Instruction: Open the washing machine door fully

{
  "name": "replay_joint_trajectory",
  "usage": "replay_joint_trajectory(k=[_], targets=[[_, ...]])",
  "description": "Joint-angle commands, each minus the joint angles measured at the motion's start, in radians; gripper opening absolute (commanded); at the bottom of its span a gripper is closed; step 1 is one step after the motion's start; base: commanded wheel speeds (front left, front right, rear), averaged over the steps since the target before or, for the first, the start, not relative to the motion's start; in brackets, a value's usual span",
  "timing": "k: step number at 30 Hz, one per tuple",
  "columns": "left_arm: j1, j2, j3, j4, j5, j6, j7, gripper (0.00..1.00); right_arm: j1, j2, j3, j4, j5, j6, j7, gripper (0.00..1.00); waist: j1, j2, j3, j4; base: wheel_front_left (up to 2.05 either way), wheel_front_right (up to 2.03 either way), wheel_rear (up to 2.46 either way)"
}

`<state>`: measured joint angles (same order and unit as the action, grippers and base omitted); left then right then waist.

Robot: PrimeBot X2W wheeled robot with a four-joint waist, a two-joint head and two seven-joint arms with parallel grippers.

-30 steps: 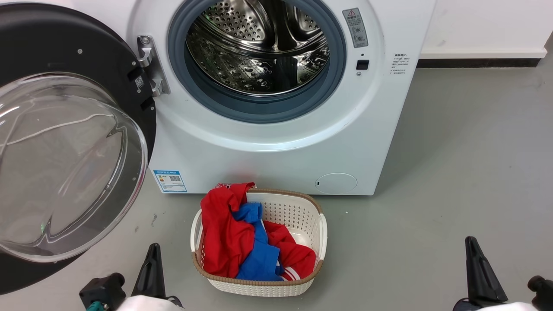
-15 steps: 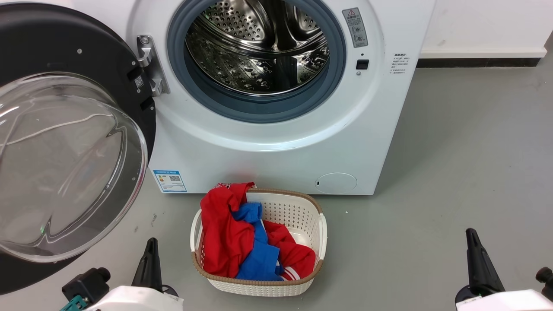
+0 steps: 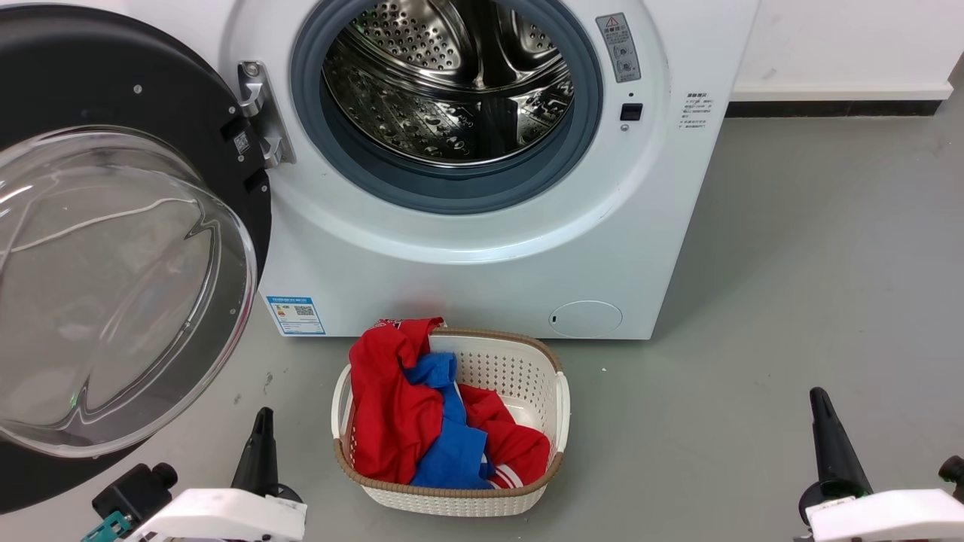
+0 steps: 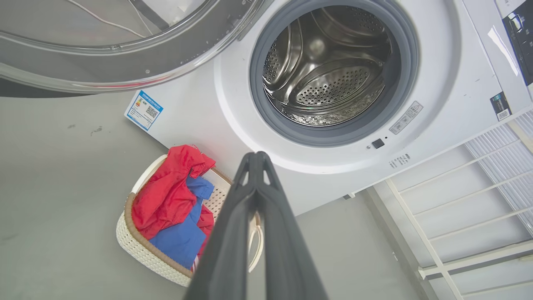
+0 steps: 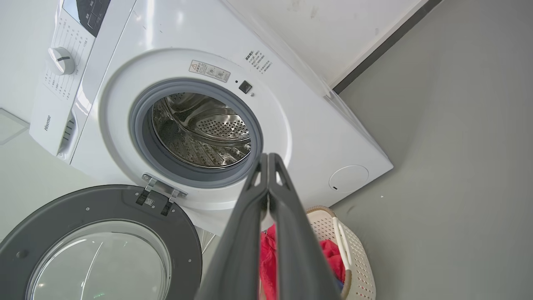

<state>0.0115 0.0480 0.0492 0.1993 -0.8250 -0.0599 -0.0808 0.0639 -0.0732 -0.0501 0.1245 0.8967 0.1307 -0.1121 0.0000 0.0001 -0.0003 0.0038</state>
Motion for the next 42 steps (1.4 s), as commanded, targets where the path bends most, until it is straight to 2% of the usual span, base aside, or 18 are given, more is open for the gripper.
replay_joint_trajectory(k=[1, 42], targets=[[-0.029, 0.002, 0.006, -0.008, -0.032, -0.006, 0.008, 0.0, -0.028, -0.009, 0.0, -0.005, 0.032, 0.0, 0.009, 0.0, 0.0, -0.0001, 0.0, 0.0, 0.0, 0.0, 0.0], [-0.089, 0.003, 0.042, 0.024, -0.485, -0.048, 0.122, 0.0, -0.117, -0.009, -0.014, 0.069, 0.463, 0.0, 0.12, 0.0, 0.0, -0.0001, 0.002, -0.002, 0.0, 0.0, 0.0]])
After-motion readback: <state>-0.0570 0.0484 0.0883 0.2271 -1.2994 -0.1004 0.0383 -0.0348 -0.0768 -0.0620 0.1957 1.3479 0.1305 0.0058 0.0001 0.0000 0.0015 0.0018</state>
